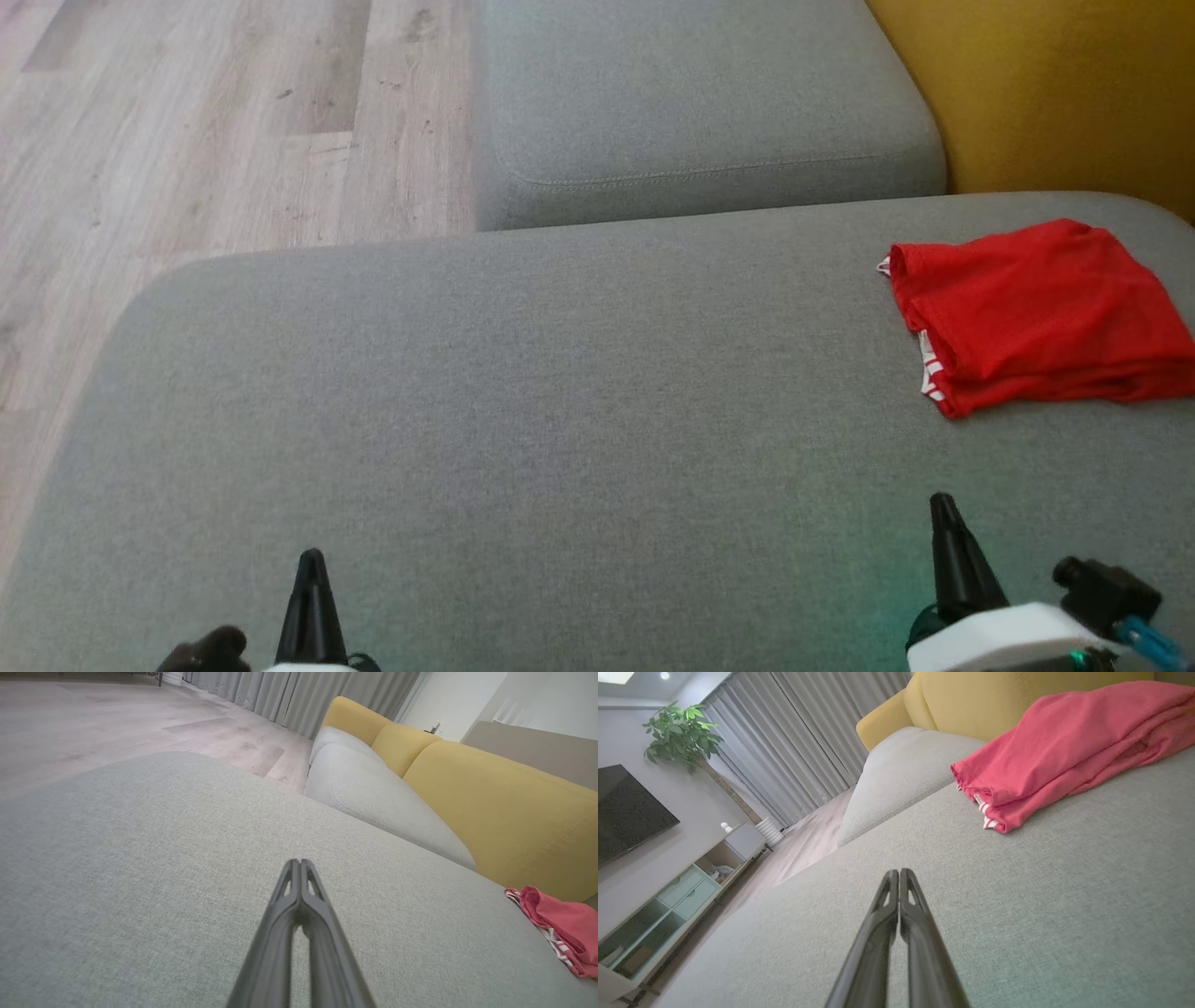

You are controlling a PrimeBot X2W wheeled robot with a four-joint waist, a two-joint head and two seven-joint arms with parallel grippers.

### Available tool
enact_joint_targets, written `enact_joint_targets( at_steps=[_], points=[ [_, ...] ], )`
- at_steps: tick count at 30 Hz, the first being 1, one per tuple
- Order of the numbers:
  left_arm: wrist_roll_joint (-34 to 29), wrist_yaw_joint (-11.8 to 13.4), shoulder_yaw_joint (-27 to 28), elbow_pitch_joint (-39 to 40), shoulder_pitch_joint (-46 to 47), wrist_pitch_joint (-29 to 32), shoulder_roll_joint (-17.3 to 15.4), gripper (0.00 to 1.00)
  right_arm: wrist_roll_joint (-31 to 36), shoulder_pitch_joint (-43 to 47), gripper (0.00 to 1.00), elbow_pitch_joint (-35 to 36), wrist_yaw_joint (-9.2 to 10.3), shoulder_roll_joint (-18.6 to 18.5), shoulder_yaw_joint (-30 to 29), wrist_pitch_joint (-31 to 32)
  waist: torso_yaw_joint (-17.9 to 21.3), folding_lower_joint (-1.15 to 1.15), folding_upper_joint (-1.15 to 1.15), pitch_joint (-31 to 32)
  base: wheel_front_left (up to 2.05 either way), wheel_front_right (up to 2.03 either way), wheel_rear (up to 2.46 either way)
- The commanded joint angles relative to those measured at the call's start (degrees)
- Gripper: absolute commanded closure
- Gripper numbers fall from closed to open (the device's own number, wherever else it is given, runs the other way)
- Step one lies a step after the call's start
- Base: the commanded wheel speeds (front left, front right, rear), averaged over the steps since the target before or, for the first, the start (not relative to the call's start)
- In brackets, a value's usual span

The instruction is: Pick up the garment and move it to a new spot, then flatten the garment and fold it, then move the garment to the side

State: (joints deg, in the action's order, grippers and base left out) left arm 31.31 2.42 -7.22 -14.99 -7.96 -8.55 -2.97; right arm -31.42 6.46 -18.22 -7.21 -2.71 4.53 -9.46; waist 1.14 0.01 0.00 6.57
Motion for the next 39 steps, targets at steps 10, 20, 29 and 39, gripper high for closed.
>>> enact_joint_targets(
  at_steps=[10, 20, 29, 39],
  points=[
    [8.00, -1.50, 2.86, 1.55, 4.80, 1.90, 0.02, 1.00, -8.46, -4.43, 1.00, 2.42, -0.10, -1.03, -1.08, 1.90, -0.14, -0.01, 0.00, -0.82, 0.00, 0.00, 0.00],
    [14.12, -2.47, 4.12, 1.48, 5.88, 3.43, 0.03, 1.00, -14.75, -5.36, 1.00, 2.64, -0.12, -1.13, -1.96, 3.31, -0.26, -0.01, 0.00, -1.51, 0.00, 0.00, 0.00],
    [20.25, -3.45, 5.38, 1.41, 6.97, 4.95, 0.04, 1.00, -21.01, -6.29, 1.00, 2.86, -0.14, -1.20, -2.87, 4.74, -0.38, -0.01, 0.00, -2.20, 0.00, 0.00, 0.00],
    [27.05, -4.53, 6.79, 1.33, 8.17, 6.64, 0.05, 1.00, -27.94, -7.32, 1.00, 3.10, -0.17, -1.26, -3.93, 6.37, -0.50, -0.01, 0.00, -2.96, 0.00, 0.00, 0.00]
  ],
)
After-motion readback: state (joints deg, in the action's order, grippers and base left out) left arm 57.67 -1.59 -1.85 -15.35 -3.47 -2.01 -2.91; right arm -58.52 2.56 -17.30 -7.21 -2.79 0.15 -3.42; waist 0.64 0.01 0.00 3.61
